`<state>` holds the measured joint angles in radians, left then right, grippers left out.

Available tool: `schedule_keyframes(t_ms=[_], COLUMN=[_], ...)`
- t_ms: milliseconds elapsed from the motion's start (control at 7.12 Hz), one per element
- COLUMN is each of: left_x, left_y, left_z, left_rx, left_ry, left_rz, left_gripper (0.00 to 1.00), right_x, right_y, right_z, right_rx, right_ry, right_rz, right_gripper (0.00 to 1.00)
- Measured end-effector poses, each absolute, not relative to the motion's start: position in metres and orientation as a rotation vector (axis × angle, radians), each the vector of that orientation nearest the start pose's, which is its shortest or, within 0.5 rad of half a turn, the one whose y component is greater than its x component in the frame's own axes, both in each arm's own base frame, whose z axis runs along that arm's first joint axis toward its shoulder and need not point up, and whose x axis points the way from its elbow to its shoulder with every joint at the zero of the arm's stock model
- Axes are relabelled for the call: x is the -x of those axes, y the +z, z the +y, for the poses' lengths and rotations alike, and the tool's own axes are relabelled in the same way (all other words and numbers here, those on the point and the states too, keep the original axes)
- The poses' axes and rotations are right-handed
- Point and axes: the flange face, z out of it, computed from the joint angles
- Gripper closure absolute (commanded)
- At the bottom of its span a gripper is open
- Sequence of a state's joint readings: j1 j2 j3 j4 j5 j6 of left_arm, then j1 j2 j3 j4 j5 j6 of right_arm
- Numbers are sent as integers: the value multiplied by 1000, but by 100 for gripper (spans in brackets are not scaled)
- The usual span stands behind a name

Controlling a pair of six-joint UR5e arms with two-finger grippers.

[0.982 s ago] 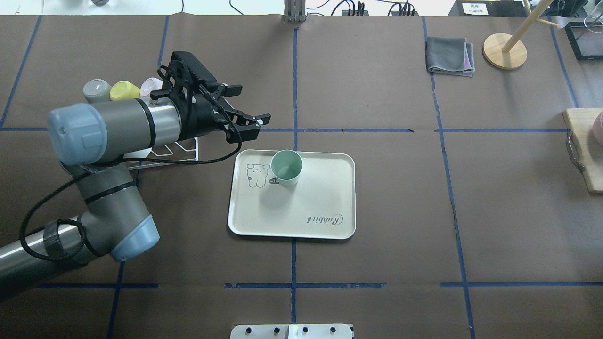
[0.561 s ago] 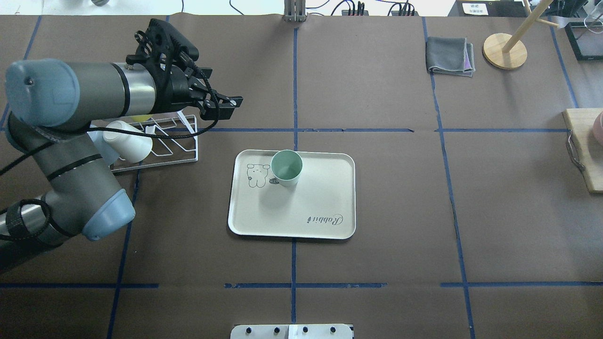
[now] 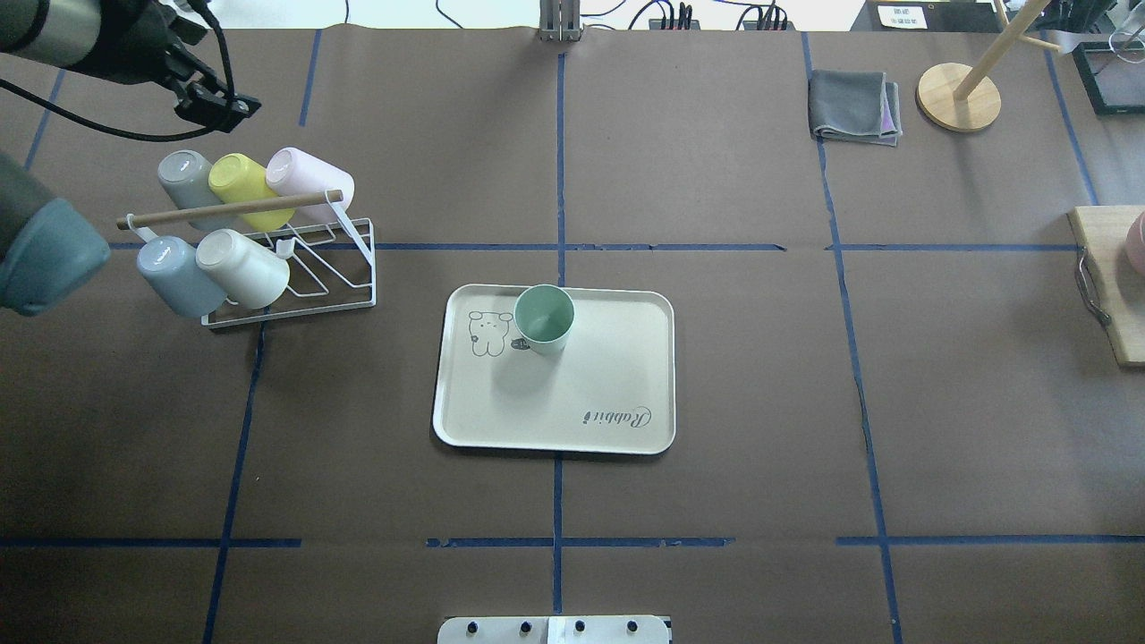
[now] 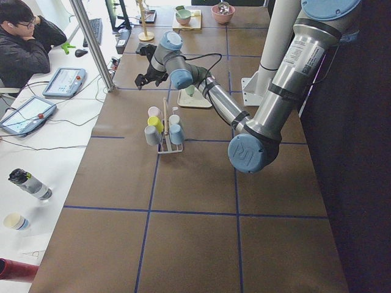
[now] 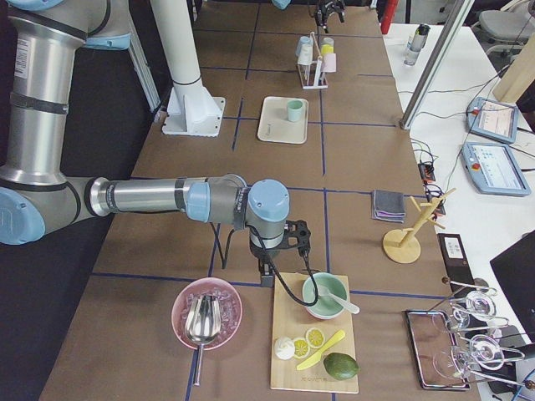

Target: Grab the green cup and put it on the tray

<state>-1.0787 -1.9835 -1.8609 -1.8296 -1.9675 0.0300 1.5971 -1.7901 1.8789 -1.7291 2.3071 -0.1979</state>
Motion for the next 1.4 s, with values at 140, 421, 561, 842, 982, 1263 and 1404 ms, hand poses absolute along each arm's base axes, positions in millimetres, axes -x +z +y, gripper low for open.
schedule_keyframes(t_ms=[140,421,561,842,982,1263,1404], left_x=[-171,-98,-59,16,36,49,51], left_y=[290,337,370,465,514,594,627], left_z=[-587,-603,-610,-625,-625,-594,-569], left_rx=[-785,-605,-511,-283,-189,-53,-5], left_ry=[669,569,494,317,249,174,156], left_rz=[523,448,448,593,660,707,716], left_gripper=[0,0,0,0,0,0,0], right_x=[-77,-77,-77,-77,-77,-77,-77], right_y=[623,624,624,625,626,628,628], right_z=[-391,-391,-390,-390,-389,-387,-387], right_rx=[-15,-14,-14,-11,-9,-5,-3], right_ry=[-138,-136,-136,-136,-135,-133,-132], right_rz=[-739,-740,-740,-740,-740,-740,-740], right_gripper=[0,0,0,0,0,0,0])
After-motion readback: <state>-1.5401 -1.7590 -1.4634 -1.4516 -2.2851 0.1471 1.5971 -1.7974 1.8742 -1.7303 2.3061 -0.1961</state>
